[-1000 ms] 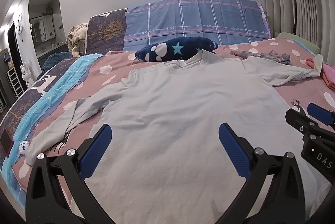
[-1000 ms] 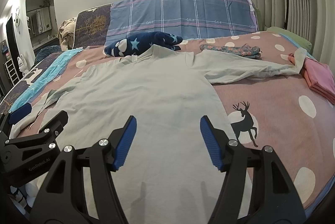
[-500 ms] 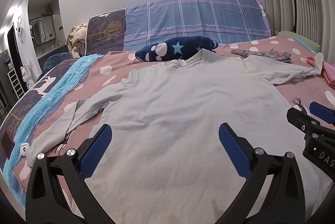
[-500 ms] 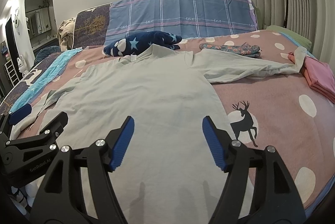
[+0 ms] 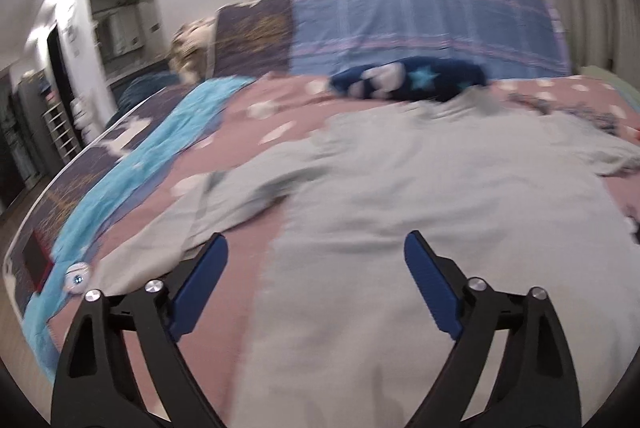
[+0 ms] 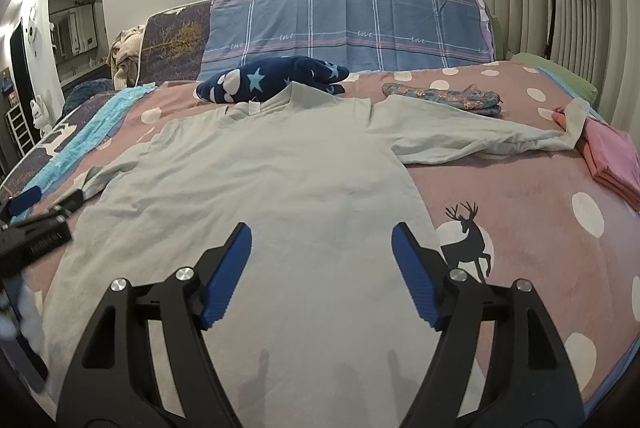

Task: Fold small clothes
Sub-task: 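Grasp the grey shirt's sleeve and side edge with the left gripper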

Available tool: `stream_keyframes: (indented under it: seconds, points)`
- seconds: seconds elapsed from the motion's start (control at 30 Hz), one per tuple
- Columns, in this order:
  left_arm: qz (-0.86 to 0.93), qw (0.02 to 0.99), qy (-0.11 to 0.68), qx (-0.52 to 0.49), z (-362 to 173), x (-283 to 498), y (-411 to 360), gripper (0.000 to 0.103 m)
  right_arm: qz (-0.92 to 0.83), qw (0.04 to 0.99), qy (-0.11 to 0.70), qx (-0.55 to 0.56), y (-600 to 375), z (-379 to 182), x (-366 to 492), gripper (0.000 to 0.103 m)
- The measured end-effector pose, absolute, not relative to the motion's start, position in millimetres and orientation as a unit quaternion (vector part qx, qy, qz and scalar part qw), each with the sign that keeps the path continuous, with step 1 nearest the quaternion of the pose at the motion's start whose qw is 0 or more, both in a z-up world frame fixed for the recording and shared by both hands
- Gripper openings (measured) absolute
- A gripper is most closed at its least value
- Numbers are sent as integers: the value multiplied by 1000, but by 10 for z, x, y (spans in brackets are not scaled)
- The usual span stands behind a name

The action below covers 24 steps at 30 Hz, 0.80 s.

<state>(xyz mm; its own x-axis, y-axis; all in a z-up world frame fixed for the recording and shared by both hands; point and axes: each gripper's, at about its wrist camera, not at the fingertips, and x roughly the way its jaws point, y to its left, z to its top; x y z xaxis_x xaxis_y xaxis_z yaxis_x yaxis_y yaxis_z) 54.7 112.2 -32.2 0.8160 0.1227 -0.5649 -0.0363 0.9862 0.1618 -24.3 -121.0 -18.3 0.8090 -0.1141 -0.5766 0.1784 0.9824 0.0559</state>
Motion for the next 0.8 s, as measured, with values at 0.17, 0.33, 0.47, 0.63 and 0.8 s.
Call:
stream_keyframes:
  seconds: [0.17,0.33,0.47,0.63,0.8]
  points:
    - [133,921,359,66,-550,779,2001,70,-77,945,316,40,-1201,-256,-141,76]
    - [181,896,404,42,-716,903,2711,62,-73,939,336,16,-1126,-327,45,76]
    - [163,891,419,56,-795,1058,2825,62,-62,936,347,2,-1021,-342,230,76]
    - [146,879,443,96,-1006,1369,2710,63,-51,935,350,-11,-882,-354,383,77]
    - [120,879,459,42,-1010,1585,2933,6,-47,932,360,-24,-822,-401,494,77]
